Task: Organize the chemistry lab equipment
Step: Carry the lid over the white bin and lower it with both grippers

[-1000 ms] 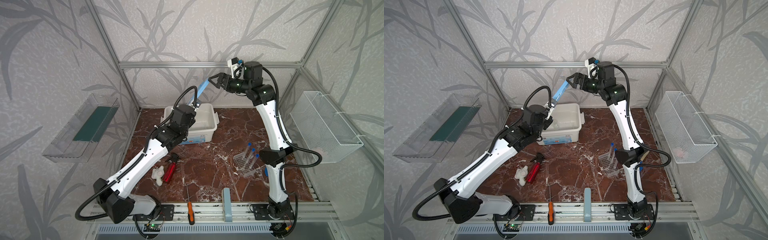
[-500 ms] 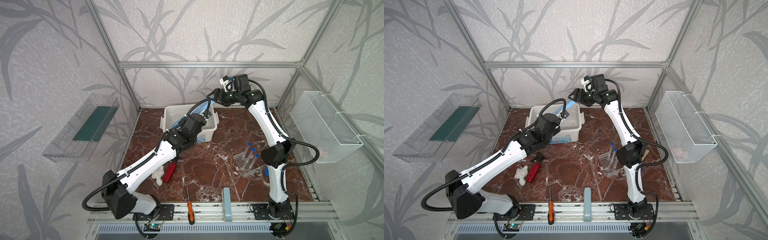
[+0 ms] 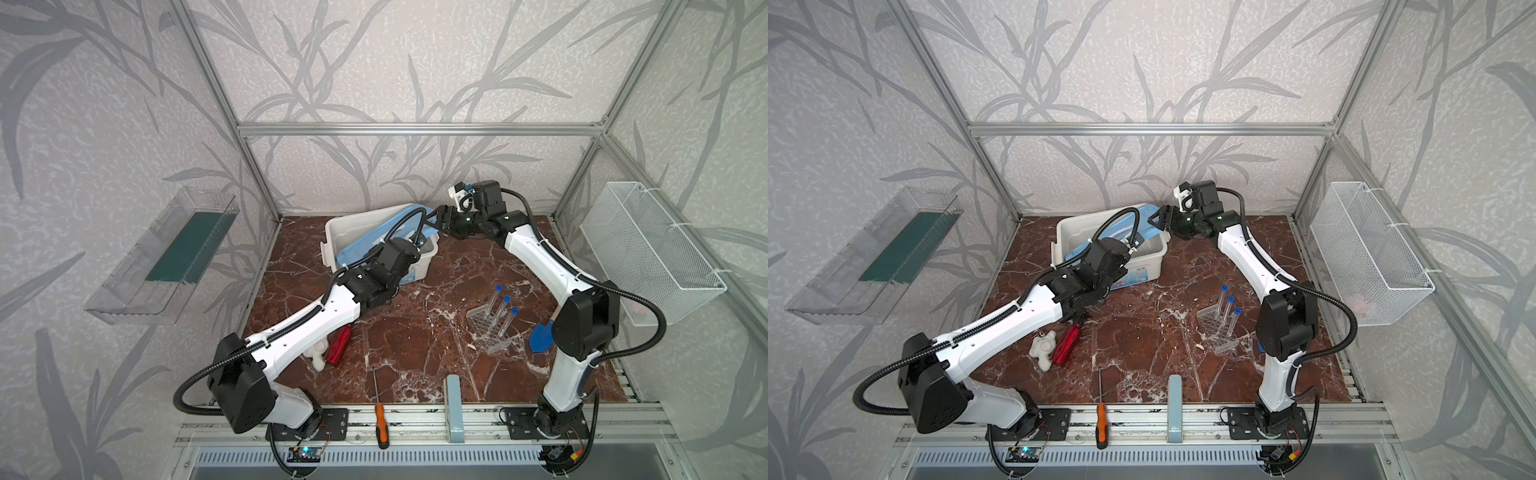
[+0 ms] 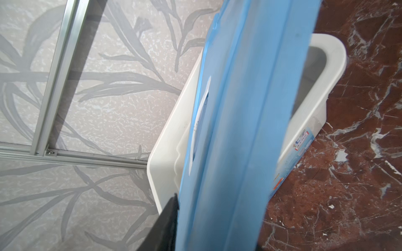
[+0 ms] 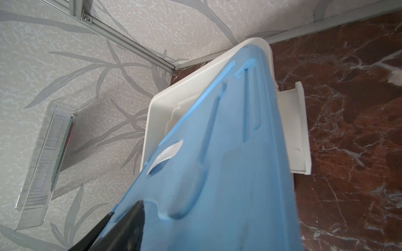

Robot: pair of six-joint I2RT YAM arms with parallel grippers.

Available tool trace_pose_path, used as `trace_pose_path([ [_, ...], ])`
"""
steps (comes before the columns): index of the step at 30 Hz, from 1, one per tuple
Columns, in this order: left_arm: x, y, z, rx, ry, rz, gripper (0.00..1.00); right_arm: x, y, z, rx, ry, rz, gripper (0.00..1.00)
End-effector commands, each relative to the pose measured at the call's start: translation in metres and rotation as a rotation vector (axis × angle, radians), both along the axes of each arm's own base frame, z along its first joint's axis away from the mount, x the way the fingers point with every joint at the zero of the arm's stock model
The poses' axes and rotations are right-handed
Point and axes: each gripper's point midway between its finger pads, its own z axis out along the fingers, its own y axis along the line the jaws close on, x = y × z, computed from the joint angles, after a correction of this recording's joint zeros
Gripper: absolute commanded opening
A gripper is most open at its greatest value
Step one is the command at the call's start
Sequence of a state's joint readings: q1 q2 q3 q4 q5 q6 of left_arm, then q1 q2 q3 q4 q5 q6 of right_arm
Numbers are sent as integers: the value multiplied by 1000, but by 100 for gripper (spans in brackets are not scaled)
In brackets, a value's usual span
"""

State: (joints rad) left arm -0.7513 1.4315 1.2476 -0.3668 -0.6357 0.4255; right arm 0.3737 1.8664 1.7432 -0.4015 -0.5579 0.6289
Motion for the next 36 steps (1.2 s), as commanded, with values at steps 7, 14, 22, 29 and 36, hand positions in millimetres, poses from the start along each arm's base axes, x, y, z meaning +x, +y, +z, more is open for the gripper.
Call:
trace_pose_path([
  [7,-9,12,-9,-123,5,86,52,-6,-7,-29,-20,32,-15,74],
  [14,-14,27,-29,-202,20,211,69,-13,1,-40,-13,53,-9,74],
  [22,-17,42,-53,-191,22,310,84,-19,-4,-65,-77,56,-9,76],
  [29,-16,58,-58,-202,-11,408,84,-22,0,-77,-106,49,21,79],
  [36,-11,70,-58,-296,13,448,84,-19,4,-75,-173,3,46,82],
])
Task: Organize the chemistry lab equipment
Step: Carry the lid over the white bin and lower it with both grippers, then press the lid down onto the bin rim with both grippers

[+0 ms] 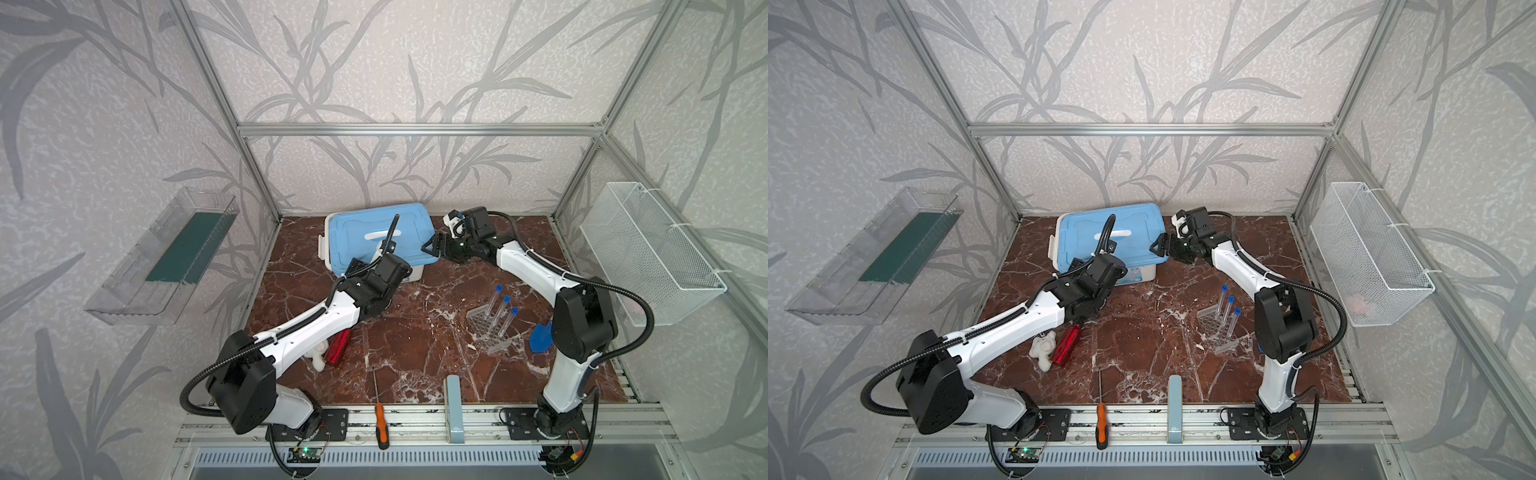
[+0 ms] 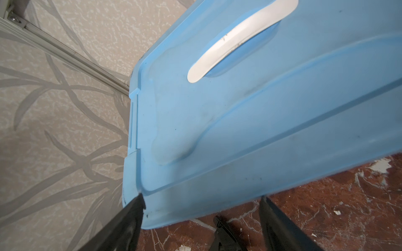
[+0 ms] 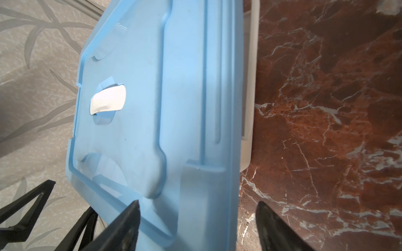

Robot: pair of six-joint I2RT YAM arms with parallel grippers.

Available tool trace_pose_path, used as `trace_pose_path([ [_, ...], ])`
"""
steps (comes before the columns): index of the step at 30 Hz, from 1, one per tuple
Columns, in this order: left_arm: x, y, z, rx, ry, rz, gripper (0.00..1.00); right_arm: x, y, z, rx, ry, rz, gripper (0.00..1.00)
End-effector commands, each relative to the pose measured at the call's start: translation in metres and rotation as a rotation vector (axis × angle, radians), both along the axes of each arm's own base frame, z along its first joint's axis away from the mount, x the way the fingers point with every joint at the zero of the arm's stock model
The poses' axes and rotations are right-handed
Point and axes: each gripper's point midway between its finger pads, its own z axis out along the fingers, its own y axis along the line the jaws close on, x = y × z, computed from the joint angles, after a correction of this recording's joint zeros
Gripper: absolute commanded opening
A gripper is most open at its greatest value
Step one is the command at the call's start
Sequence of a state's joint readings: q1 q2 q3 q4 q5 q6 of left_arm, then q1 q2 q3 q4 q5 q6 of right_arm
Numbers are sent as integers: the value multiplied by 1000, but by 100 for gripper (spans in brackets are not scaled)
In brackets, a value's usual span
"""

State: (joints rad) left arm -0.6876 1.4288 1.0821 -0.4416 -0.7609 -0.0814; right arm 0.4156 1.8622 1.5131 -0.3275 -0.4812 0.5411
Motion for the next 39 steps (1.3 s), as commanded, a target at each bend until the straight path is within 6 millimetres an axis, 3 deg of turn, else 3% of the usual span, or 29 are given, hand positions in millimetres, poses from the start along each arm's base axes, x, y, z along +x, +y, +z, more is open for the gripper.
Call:
trace_pose_path([
  [1,2,8,9,-95,-31,56,84,6,3,12,-37,-56,22,81],
  [7,0,10,12,-188,-38,47,83,11,15,16,-86,-87,55,74],
  [10,-7,8,17,-242,-29,41,82,14,16,8,-138,-75,54,71],
  [14,-23,-6,51,-424,-10,-41,83,18,12,-5,-206,-59,53,65],
  [19,-27,-8,63,-583,47,-52,82,19,15,-12,-209,-39,62,62],
  [25,13,37,80,-829,-51,120,83,16,9,-27,-268,-25,54,62],
  [28,35,69,69,-963,-59,238,85,15,0,-35,-320,-18,37,62],
  [31,53,74,73,-1128,-92,221,85,12,-2,-40,-329,-5,44,62],
  [36,69,94,55,-1056,-92,297,88,9,7,-42,-271,9,59,62],
  [39,70,121,28,-1010,-110,404,95,7,9,-45,-251,24,62,62],
])
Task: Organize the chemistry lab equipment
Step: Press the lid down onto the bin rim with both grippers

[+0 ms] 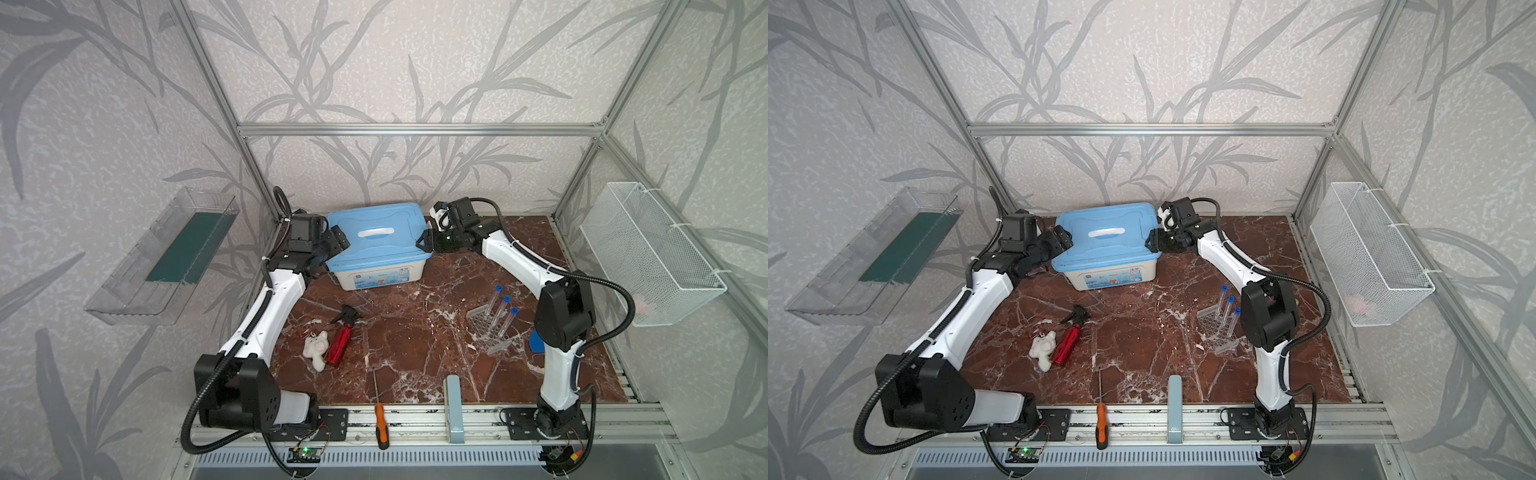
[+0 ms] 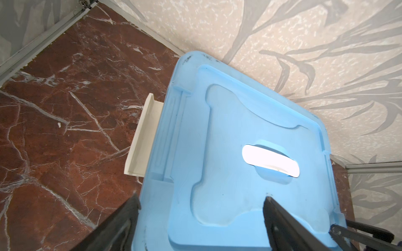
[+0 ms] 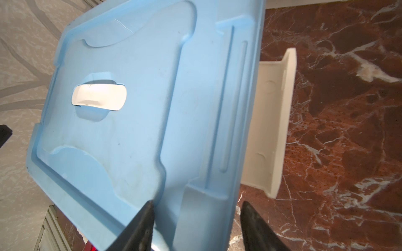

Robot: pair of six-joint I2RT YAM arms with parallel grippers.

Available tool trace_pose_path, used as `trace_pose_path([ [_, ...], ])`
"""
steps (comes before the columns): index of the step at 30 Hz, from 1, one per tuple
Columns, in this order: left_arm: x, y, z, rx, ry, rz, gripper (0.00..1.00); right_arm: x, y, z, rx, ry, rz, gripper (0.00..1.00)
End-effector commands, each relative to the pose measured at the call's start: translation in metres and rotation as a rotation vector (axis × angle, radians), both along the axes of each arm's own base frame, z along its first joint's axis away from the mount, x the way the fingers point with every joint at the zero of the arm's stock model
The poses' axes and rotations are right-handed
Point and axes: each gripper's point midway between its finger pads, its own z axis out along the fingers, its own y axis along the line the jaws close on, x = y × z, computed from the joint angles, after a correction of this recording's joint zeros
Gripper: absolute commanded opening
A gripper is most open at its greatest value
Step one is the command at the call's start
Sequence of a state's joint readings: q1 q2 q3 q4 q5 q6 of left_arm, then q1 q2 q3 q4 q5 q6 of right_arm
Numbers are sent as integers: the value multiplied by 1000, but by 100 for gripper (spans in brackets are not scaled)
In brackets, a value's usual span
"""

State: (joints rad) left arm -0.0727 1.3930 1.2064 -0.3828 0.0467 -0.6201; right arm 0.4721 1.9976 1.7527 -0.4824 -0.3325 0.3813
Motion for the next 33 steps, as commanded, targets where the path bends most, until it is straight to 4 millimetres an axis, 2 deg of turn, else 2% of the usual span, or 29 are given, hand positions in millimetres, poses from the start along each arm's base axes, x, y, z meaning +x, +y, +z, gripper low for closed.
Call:
trace_pose_path([
  [1,8,23,-12,-16,-13,85,96,-18,-9,-42,-68,122,-7,62],
  [5,14,32,-20,-1,-36,105,98,-19,-10,-44,-68,123,-10,61],
  [8,23,30,-32,-28,-50,85,99,-21,-12,-46,-69,126,-11,60],
  [11,35,17,-45,-129,-55,18,99,-22,-12,-47,-69,125,-11,60],
  [14,46,-1,-42,-253,-155,-77,99,-24,-12,-51,-71,131,-11,59],
  [21,48,-13,-45,-227,-129,-152,96,-27,-13,-54,-66,136,-12,57],
  [24,42,-19,-34,-121,-121,-171,89,-29,-14,-57,-66,145,-13,56],
  [27,36,-27,-31,31,-62,-198,85,-31,-14,-61,-68,152,-14,55],
  [33,30,-38,-46,246,48,-229,76,-33,-16,-66,-72,158,-22,55],
])
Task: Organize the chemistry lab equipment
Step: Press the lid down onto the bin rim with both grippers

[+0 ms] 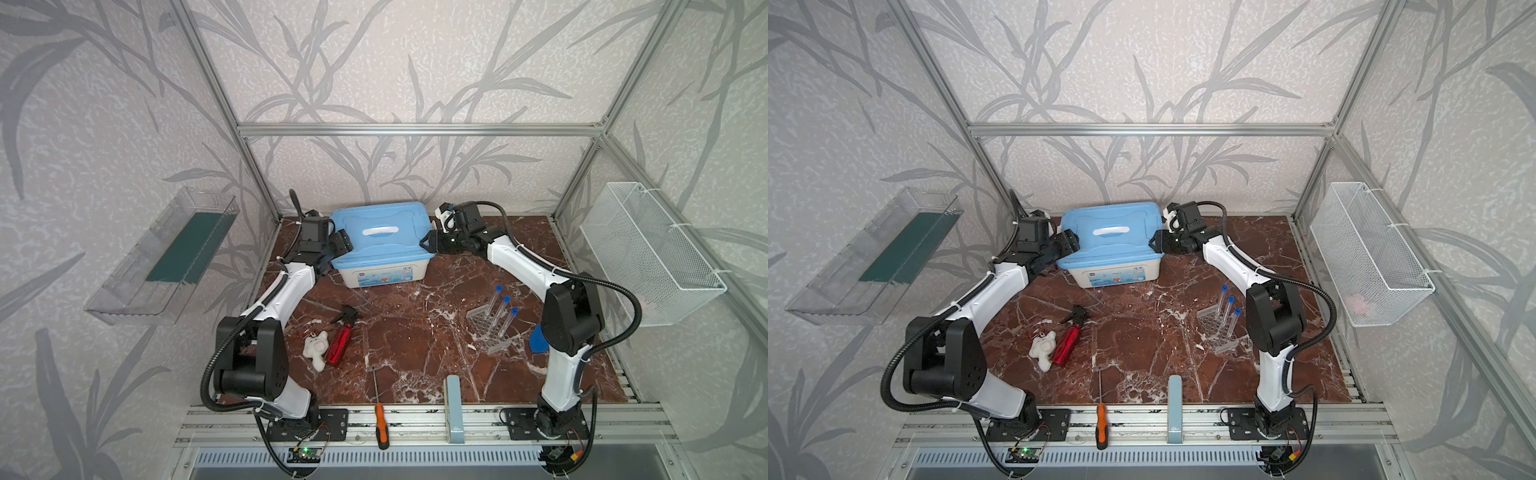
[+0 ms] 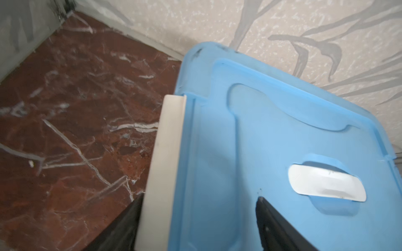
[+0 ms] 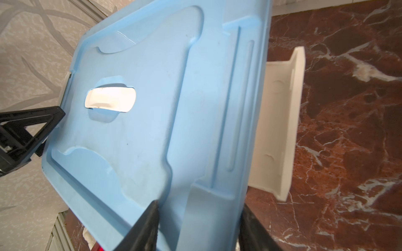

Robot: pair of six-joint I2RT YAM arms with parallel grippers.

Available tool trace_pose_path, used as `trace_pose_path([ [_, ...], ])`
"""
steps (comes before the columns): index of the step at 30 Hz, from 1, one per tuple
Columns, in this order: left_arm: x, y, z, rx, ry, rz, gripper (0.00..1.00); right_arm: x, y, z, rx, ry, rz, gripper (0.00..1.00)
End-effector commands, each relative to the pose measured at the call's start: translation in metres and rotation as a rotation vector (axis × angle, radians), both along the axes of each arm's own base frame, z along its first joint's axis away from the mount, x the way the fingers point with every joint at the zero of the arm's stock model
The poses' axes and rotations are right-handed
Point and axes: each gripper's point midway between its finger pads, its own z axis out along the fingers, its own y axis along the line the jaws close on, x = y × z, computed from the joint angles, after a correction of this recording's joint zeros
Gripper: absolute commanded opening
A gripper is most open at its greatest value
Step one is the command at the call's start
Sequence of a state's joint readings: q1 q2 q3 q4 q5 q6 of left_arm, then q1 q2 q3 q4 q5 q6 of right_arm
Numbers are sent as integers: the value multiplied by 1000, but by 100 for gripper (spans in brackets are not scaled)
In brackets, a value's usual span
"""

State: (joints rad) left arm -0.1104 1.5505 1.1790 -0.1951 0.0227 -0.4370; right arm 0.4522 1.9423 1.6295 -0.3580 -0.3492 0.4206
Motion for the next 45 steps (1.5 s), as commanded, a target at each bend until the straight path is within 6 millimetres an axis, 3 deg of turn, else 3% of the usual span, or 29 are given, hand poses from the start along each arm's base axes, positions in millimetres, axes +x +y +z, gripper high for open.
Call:
trace_pose_path([
  [1,-10,-24,-6,110,74,-103,75,-34,-8,-65,-125,184,15,55],
  [5,-12,-30,-17,184,114,-108,63,-35,-10,-66,-131,183,11,54],
  [10,-14,-19,-29,252,159,-63,58,-35,-11,-55,-127,159,9,54],
  [13,-13,-16,-32,256,171,-46,58,-31,-12,-37,-120,117,5,56],
  [16,-12,-14,-32,257,171,-33,58,-27,-16,-9,-83,69,-7,68],
  [18,-12,-11,-32,260,171,-21,58,-27,-19,19,36,72,-16,76],
  [21,-9,-6,-32,214,155,19,59,-23,-37,37,80,36,-90,92],
  [25,-4,-8,-30,216,136,10,59,-15,-48,31,59,37,-101,100],
  [30,-2,-10,-36,201,149,2,60,3,-32,13,169,118,-34,100],
  [36,3,-15,-42,143,148,-19,60,22,-10,14,251,93,51,100],
  [45,18,-40,-40,95,138,-98,60,2,5,30,95,-68,162,88],
])
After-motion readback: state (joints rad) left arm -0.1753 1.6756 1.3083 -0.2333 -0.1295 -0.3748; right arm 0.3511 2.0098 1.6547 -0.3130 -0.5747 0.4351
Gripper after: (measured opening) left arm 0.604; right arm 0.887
